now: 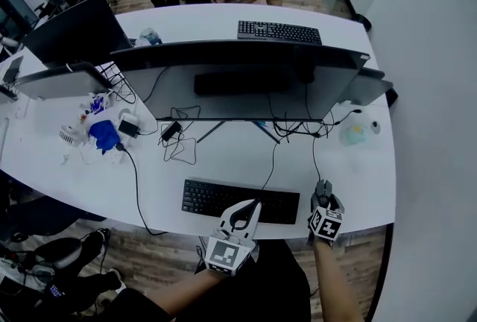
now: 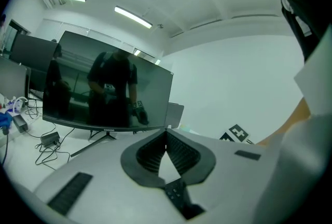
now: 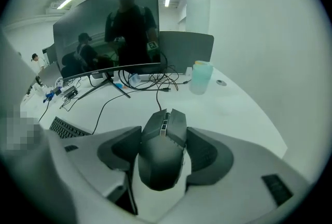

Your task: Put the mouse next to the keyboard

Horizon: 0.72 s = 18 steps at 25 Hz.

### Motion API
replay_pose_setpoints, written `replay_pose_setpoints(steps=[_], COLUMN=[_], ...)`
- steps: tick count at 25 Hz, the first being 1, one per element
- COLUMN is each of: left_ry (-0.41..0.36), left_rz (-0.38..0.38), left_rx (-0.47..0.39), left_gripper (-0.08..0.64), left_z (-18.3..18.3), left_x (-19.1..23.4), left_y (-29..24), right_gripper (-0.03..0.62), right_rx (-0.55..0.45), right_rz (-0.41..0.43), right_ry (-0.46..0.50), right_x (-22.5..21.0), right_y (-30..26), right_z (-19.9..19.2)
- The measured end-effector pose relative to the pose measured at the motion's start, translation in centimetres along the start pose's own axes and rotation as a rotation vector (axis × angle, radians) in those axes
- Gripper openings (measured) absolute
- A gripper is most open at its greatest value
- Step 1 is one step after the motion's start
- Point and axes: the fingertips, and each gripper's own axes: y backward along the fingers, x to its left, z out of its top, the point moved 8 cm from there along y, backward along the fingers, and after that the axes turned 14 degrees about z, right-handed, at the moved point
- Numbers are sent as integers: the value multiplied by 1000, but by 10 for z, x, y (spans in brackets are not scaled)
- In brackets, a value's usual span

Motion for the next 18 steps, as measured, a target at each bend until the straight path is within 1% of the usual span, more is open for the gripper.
replay_pose_setpoints(steps=[3,5,7,9,11,15,18], left_ry=[-9,-12,0,18,18,-7,16], left_rz=[14,38,86,152,195,227,245], left_rx=[-14,-15,-10,-4,5,23,46], left_gripper=[14,14,14,14,14,14,14], left_z=[-1,-2,-3,-5,-8,-14,-23], left_x=[-19,-34,-44,-48,-52,-63,-71], left_y=[5,7,10,14,18,22,24], right_gripper=[288,288,288,288,288,288,288], right_rx=[12,19,29,45,59,84,101], right_rz=[16,34,57,82,101,125,134], right_ry=[8,17,16,6,6,29,24], right_x=[-14,-23,-32,-39,-43,-52,-54], right_y=[8,8,3,-4,-10,-23,-30], right_z=[-19,-29,-38,-49,-58,-71,-80])
